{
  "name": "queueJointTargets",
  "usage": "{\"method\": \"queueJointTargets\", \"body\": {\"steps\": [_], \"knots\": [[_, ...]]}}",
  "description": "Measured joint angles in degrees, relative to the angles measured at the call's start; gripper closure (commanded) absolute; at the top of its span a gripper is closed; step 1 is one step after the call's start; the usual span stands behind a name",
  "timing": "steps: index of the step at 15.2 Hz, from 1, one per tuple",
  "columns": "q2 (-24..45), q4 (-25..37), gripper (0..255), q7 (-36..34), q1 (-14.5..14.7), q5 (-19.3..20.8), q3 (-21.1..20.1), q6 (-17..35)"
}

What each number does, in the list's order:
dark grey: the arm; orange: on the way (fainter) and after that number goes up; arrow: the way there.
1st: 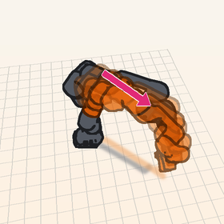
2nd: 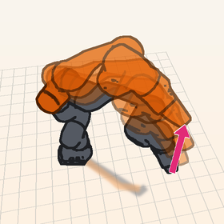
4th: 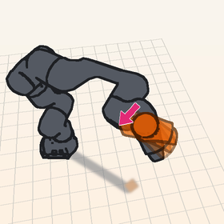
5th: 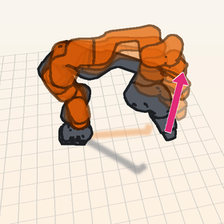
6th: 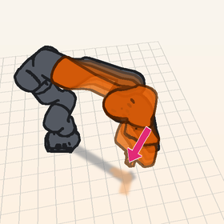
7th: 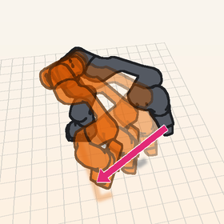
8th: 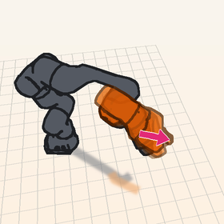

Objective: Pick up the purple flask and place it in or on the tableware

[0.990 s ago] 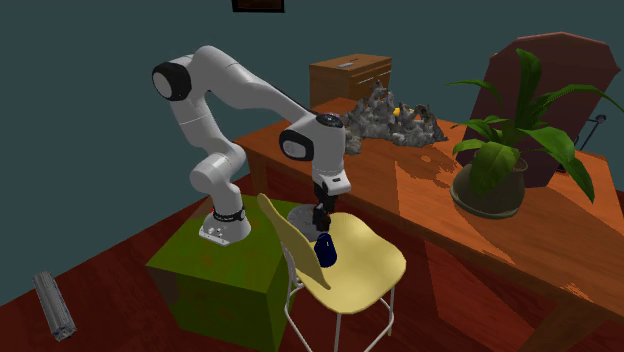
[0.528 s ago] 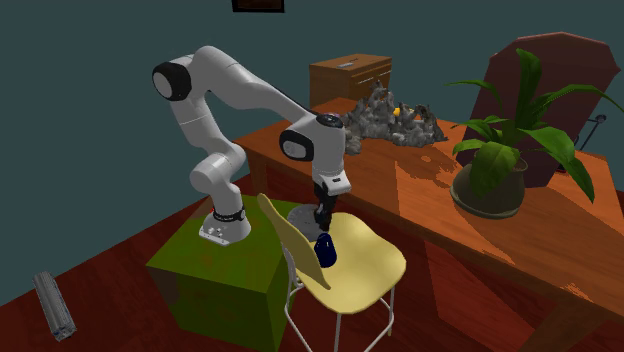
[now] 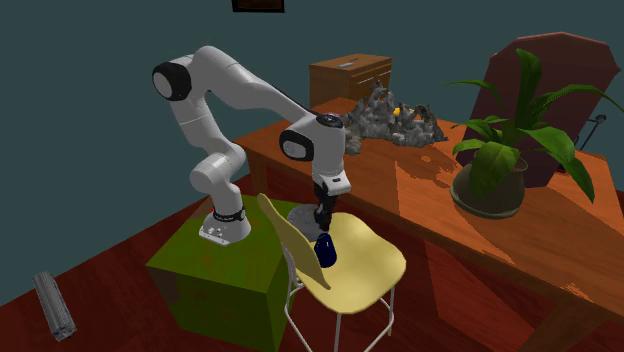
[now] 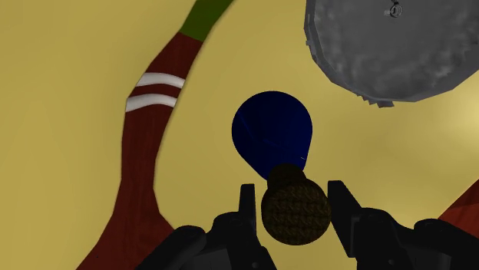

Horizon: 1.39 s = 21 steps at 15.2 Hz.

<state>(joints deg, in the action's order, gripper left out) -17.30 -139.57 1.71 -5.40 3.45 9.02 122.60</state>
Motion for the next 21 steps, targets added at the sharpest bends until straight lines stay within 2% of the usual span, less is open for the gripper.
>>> {"method": "queueJointTargets", "body": {"steps": [21], "knots": [[-4.0, 12.1, 255, 0.0, 0.1, -0.1, -0.7, -16.0]]}}
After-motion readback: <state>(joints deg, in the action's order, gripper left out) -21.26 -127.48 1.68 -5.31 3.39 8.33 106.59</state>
